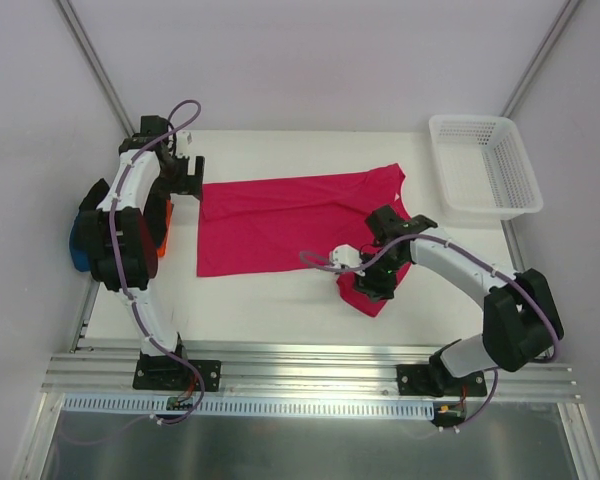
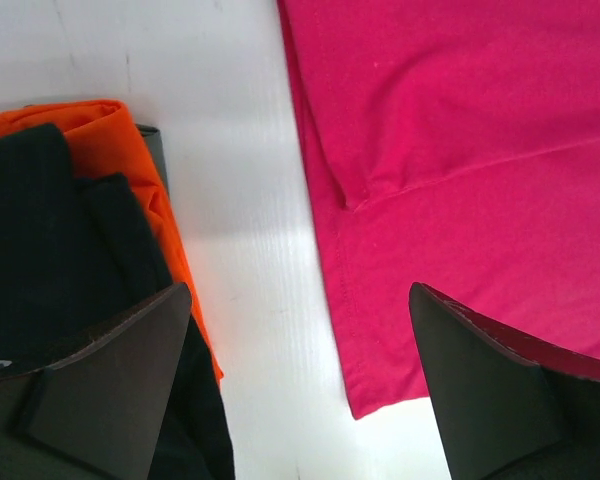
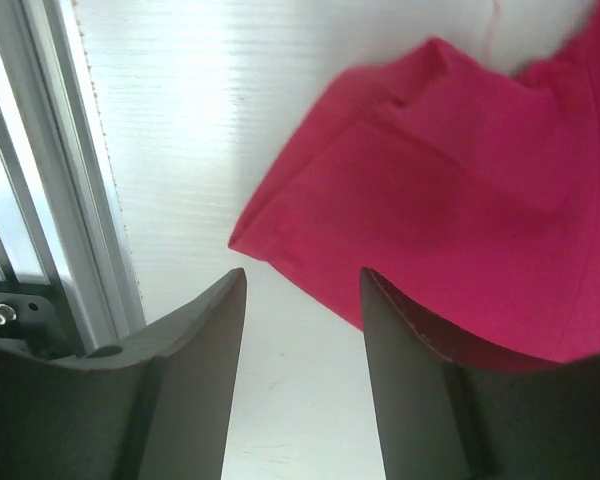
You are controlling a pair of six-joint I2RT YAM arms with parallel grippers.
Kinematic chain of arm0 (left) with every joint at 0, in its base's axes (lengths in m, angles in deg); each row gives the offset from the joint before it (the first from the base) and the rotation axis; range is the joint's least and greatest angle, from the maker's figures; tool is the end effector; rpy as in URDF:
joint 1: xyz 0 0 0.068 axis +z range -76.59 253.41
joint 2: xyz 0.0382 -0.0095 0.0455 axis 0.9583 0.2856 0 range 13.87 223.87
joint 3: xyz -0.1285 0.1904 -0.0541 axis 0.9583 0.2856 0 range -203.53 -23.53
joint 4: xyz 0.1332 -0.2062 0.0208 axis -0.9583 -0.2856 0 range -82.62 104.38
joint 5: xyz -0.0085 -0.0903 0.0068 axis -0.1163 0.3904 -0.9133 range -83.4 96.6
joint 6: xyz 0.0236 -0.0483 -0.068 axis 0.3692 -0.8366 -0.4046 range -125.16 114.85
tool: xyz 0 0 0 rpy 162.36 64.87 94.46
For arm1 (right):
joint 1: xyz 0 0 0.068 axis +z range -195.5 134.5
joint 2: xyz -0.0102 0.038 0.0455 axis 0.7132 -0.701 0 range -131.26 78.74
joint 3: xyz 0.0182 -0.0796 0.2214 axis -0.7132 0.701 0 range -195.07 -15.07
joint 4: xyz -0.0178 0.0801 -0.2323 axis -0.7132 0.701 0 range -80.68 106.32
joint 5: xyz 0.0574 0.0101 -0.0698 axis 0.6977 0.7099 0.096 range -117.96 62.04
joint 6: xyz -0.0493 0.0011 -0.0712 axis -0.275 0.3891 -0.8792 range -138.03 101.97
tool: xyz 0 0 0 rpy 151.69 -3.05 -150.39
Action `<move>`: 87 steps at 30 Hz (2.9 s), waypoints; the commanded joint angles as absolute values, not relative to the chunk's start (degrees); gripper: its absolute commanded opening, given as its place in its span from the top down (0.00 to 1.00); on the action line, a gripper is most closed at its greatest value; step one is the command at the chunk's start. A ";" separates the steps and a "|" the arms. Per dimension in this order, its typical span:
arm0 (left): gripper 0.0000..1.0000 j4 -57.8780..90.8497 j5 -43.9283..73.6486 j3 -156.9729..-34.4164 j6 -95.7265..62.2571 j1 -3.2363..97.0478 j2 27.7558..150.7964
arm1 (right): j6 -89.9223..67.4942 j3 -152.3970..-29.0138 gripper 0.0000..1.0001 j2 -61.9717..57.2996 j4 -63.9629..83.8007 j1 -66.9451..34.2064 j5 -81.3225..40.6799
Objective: Fold and stack the t-shirts
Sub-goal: Fold the flattened tshirt in 1/3 of the way, then grap the side of the flattened tshirt closest away from the robot with both arms
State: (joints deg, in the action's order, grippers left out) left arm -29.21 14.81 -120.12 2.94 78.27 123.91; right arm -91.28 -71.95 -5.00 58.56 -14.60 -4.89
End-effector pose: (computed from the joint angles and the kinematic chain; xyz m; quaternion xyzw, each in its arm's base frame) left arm 0.4149 0.0243 0.2050 0.0473 0.9555 -0.0363 0.2889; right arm 0.2088 0.1601 0.1478 -0.7821 0.5787 0.1423 0.1822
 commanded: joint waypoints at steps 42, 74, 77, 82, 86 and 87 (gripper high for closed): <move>0.14 -22.71 12.66 -95.43 24.80 76.48 105.64 | -86.06 -75.78 0.99 -1.24 56.08 -6.73 -13.72; 0.36 -38.97 34.11 -87.51 11.63 76.92 106.95 | -83.42 -82.48 0.99 -7.56 55.12 -10.08 -14.08; 0.32 -38.53 32.71 -86.55 10.67 77.01 108.08 | -83.42 -82.66 1.00 -7.65 54.94 -10.08 -13.99; 0.30 -36.07 30.77 -86.02 9.61 77.10 110.19 | -83.42 -82.83 0.99 -7.83 54.85 -10.08 -13.99; 0.30 -35.37 29.80 -85.58 9.00 77.89 113.71 | -83.16 -82.57 0.99 -7.65 54.94 -10.16 -13.90; 0.31 -35.28 29.72 -85.66 8.65 77.80 114.93 | -83.16 -82.57 0.99 -7.30 54.85 -10.16 -13.99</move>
State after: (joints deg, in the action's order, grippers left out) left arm -35.40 30.98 -86.35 10.05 77.26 112.70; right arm -84.03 -80.74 -7.60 54.62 -9.75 -14.25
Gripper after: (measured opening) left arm 0.694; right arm 0.009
